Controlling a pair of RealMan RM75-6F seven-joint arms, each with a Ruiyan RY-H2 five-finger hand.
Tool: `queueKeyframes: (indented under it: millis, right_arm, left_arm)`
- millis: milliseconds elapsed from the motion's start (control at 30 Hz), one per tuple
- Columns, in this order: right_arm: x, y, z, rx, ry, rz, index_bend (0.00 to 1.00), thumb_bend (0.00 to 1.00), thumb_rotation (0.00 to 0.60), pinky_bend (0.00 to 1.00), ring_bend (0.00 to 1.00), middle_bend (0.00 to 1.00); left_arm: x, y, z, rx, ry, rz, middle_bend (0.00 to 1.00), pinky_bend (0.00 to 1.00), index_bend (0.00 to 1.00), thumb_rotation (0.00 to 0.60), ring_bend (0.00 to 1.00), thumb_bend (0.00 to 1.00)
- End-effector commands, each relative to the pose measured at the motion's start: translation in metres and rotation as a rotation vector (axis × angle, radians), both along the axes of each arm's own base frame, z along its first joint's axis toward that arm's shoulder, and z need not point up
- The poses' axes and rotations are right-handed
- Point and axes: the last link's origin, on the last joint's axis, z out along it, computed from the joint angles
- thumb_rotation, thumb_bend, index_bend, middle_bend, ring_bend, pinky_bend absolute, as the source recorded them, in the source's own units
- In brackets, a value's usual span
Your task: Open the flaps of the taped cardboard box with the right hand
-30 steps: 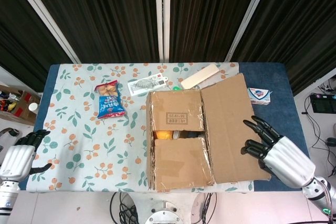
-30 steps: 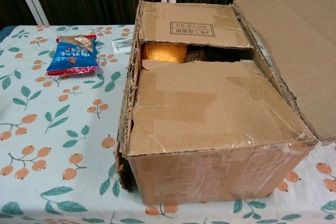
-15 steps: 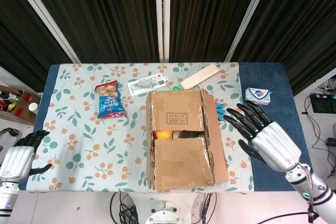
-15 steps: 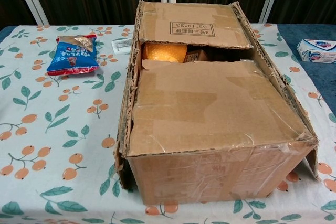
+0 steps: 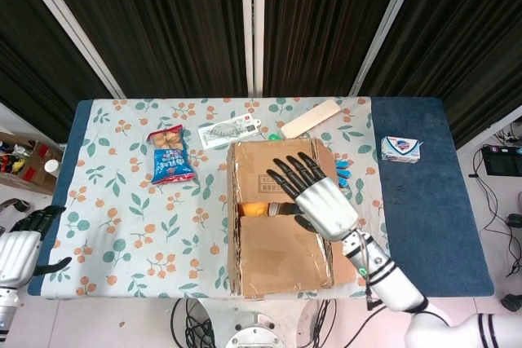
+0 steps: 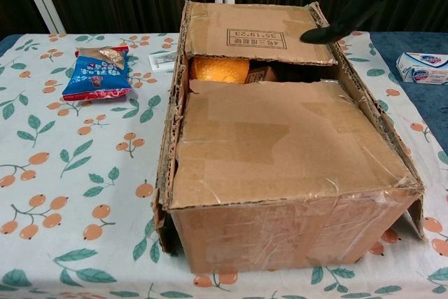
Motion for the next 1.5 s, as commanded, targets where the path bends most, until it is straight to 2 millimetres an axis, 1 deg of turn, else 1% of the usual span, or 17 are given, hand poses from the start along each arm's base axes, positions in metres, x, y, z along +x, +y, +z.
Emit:
queueKeyframes:
  millis: [33, 167, 467, 567, 767, 900, 1067, 1200, 1267, 1333, 1500]
  right_arm:
    - [0.012, -0.009, -0.021, -0.002, 0.023, -0.002, 0.00, 0.10, 0.600, 0.00, 0.00, 0.00]
    - [0.010, -0.015, -0.033, -0.019, 0.044, -0.031, 0.00, 0.12, 0.600, 0.00, 0.00, 0.00]
    - [0.000, -0.030, -0.050, -0.027, 0.087, -0.093, 0.00, 0.13, 0.600, 0.00, 0.00, 0.00]
    - [-0.003, -0.033, -0.053, -0.028, 0.096, -0.105, 0.00, 0.13, 0.600, 0.00, 0.00, 0.00]
    - [-0.008, -0.041, -0.053, -0.048, 0.105, -0.131, 0.00, 0.15, 0.600, 0.00, 0.00, 0.00]
    - [-0.002, -0.047, -0.045, -0.078, 0.066, -0.128, 0.00, 0.19, 0.600, 0.00, 0.00, 0.00]
    - [0.020, -0.061, -0.021, -0.148, 0.031, -0.087, 0.00, 0.21, 0.600, 0.00, 0.00, 0.00]
    - [0.039, -0.079, -0.002, -0.213, 0.016, -0.069, 0.00, 0.21, 0.600, 0.00, 0.00, 0.00]
    - [0.048, -0.090, 0.006, -0.249, 0.015, -0.064, 0.00, 0.21, 0.600, 0.00, 0.00, 0.00]
    - [0.055, -0.106, 0.012, -0.297, 0.025, -0.066, 0.00, 0.21, 0.600, 0.00, 0.00, 0.00]
    - [0.069, -0.150, 0.016, -0.393, 0.041, -0.100, 0.00, 0.21, 0.600, 0.00, 0.00, 0.00]
  left_arm:
    - [-0.001, 0.001, 0.000, 0.002, -0.005, -0.005, 0.16, 0.27, 0.16, 0.600, 0.16, 0.00]
    - [-0.004, 0.001, 0.000, -0.001, -0.010, -0.001, 0.16, 0.27, 0.16, 0.600, 0.16, 0.00]
    - [-0.013, -0.001, 0.000, 0.001, -0.018, 0.018, 0.16, 0.27, 0.16, 0.600, 0.16, 0.00]
    - [-0.015, -0.002, 0.001, 0.003, -0.018, 0.021, 0.16, 0.27, 0.16, 0.600, 0.16, 0.00]
    - [-0.018, -0.002, 0.002, 0.008, -0.021, 0.025, 0.16, 0.27, 0.16, 0.600, 0.16, 0.00]
    - [-0.018, -0.001, 0.003, 0.016, -0.025, 0.016, 0.16, 0.27, 0.16, 0.600, 0.16, 0.00]
    - [-0.018, -0.002, 0.006, 0.033, -0.028, 0.004, 0.16, 0.27, 0.16, 0.600, 0.16, 0.00]
    - [-0.020, -0.003, 0.010, 0.047, -0.028, 0.003, 0.16, 0.27, 0.16, 0.600, 0.16, 0.00]
    - [-0.021, -0.004, 0.011, 0.051, -0.027, 0.005, 0.16, 0.27, 0.16, 0.600, 0.16, 0.00]
    - [-0.022, -0.004, 0.012, 0.051, -0.025, 0.009, 0.16, 0.27, 0.16, 0.600, 0.16, 0.00]
    - [-0.023, -0.004, 0.016, 0.061, -0.022, 0.010, 0.16, 0.27, 0.16, 0.600, 0.16, 0.00]
